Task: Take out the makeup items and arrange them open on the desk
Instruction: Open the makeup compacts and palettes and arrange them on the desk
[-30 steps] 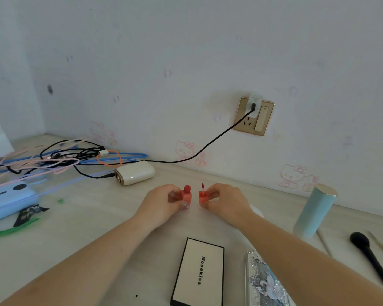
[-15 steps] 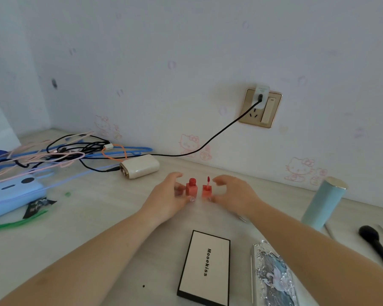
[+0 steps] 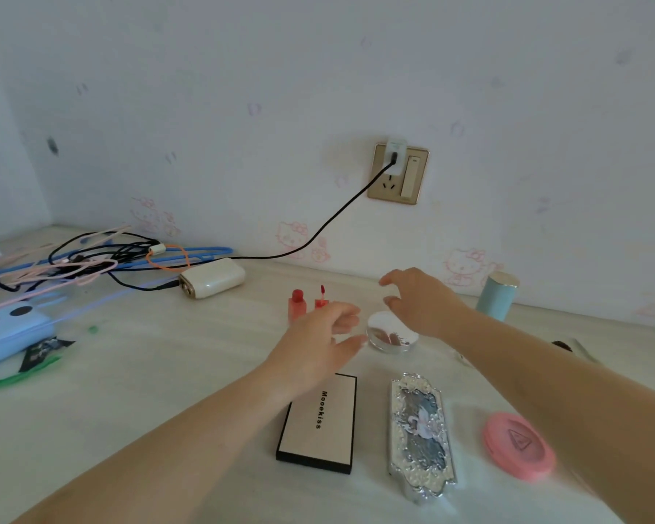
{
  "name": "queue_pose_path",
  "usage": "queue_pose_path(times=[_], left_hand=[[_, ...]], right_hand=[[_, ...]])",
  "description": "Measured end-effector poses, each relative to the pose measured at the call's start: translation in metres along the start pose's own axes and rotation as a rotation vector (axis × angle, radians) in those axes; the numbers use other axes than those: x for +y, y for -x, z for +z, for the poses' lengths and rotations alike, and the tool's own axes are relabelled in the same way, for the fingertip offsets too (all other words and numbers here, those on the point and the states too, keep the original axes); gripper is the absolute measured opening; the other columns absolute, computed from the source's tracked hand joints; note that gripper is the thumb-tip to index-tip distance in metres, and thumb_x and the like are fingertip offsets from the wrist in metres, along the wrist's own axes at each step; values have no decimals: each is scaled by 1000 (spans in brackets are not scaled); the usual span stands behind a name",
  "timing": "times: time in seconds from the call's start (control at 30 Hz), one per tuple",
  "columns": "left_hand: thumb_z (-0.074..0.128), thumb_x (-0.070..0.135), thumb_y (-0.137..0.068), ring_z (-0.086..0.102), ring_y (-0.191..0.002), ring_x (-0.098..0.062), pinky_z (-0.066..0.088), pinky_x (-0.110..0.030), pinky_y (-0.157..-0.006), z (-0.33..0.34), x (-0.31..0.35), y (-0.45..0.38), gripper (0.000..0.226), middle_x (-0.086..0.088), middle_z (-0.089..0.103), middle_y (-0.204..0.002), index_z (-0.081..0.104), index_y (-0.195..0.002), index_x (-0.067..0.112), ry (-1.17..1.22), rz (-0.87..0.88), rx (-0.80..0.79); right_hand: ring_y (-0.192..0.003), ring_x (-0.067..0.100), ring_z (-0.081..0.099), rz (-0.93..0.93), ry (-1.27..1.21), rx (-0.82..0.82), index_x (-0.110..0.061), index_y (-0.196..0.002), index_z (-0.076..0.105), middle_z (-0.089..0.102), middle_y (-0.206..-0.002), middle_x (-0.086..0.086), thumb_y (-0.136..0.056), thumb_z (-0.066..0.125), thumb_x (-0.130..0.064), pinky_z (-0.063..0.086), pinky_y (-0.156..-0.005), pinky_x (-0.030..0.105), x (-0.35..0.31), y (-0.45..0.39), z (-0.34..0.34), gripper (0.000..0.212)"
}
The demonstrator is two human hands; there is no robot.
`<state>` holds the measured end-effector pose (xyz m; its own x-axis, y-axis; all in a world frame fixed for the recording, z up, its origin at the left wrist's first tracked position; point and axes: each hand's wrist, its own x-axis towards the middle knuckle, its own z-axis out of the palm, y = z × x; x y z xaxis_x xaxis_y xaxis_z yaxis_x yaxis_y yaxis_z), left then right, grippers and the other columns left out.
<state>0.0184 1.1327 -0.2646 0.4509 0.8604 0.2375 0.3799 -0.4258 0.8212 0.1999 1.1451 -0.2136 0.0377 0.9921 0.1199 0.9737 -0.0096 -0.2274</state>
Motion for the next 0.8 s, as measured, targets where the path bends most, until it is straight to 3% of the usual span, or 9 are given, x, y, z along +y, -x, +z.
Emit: queue_pose_path(times=[0.1, 0.2, 0.27, 0.4, 0.5, 0.57, 0.67, 0.73, 0.8], left_hand=[[64, 23, -87, 44, -130, -10, 36, -21, -102, 12, -1, -11, 67, -6, 48, -141, 30, -144, 20, -103, -106, -131], [58, 18, -86, 38, -135, -19, 30, -20, -101, 25, 2, -21, 78, -12, 41, -147, 12, -150, 17, -242, -170, -207], [55, 18, -86, 42, -132, -22, 31, -20, -97, 31, 3, -26, 80, -10, 43, -145, 8, -150, 16, -293, -195, -212], [53, 16, -85, 45, -130, -22, 32, -20, -94, 38, 5, -32, 79, -7, 46, -144, 8, -150, 14, -282, -211, -213], [49, 14, -86, 44, -130, -20, 34, -22, -97, 40, 6, -31, 75, -6, 44, -146, 11, -150, 15, -246, -210, -191], [47, 13, -90, 47, -127, -17, 37, -19, -91, 39, 6, -30, 66, -3, 46, -145, 18, -149, 17, -140, -217, -135], [46, 17, -95, 52, -116, -12, 38, -16, -83, 35, 14, -28, 48, -1, 53, -137, 35, -142, 19, 213, -308, 55], [45, 23, -97, 60, -106, -14, 44, -25, -87, 33, 25, -23, 36, -1, 59, -127, 46, -133, 19, 569, -417, 154], [45, 32, -98, 63, -105, -20, 48, -39, -92, 33, 38, -14, 28, -2, 62, -120, 53, -123, 22, 876, -520, 141]], right_hand=[[-121, 26, 49, 15, 71, -113, -24, -136, 40, 45, -136, 7, -92, 50, -35, 40, -100, 36, 3, 8, 8, 46], [-121, 28, 49, 44, 38, -182, -22, -138, 37, 46, -135, 9, -88, 53, -44, 40, -99, 35, 7, 11, 20, 57], [-117, 28, 52, 52, -5, -195, -20, -134, 42, 50, -132, 10, -87, 52, -44, 42, -95, 33, 8, 11, 27, 54], [-108, 27, 53, -4, 28, -138, -20, -98, 54, 55, -114, 6, -83, 55, -47, 44, -89, 35, 10, 13, 39, 30], [-108, 27, 52, -14, 36, -82, -21, -101, 54, 54, -112, 6, -85, 53, -46, 43, -90, 35, 11, 17, 42, 30], [-106, 27, 53, 6, -35, -53, -22, -105, 55, 55, -110, 7, -84, 55, -45, 44, -89, 34, 12, 20, 39, 31], [-101, 26, 56, 24, -223, -1, -24, -112, 54, 57, -108, 9, -81, 60, -45, 46, -89, 33, 13, 27, 31, 38], [-86, 17, 59, -18, -358, 25, -27, -111, 54, 62, -99, 6, -80, 63, -44, 49, -78, 29, 10, 35, 19, 37], [-67, 8, 55, -77, -472, 43, -30, -100, 56, 65, -85, 3, -79, 64, -40, 47, -62, 22, 4, 42, 5, 24]])
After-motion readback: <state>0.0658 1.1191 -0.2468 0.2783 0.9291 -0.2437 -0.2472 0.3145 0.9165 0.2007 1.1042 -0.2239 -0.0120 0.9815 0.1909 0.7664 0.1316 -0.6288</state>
